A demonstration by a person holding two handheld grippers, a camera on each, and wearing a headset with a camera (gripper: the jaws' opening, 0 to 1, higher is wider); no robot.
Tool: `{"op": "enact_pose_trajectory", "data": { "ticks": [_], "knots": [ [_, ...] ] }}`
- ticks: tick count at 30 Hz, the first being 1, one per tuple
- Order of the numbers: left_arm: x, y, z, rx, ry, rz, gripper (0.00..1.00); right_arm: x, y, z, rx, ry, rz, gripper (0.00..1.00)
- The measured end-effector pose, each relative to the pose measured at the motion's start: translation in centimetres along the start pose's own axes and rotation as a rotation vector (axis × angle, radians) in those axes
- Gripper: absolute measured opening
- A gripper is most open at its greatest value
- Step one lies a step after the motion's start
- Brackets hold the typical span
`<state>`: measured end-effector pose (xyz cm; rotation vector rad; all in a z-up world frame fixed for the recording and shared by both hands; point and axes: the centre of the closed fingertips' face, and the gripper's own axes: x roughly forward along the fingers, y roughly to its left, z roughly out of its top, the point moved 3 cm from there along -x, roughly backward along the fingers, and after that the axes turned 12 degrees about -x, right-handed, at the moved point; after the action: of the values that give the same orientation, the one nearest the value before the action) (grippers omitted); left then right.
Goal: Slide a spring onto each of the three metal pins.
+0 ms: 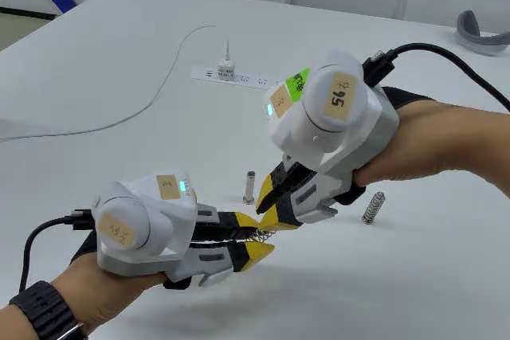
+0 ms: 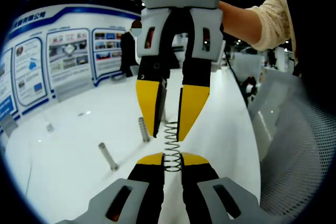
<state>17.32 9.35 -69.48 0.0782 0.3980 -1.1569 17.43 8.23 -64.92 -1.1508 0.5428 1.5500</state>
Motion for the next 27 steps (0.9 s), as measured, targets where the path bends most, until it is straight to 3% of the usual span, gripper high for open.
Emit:
{"op": "enact_pose_trajectory", "data": {
  "ticks": [12, 27],
  "knots": [
    [-0.1, -0.1, 0.3, 0.007, -0.008, 0.002, 0.11, 0.5, 0.3, -1.9, 0.046, 0.039, 0.018, 0.15],
    [-0.1, 0.0, 0.4, 0.002, -0.008, 0.009, 0.11, 0.2, 0.2, -0.3, 0.024, 0.014, 0.011, 0.13]
  ]
}}
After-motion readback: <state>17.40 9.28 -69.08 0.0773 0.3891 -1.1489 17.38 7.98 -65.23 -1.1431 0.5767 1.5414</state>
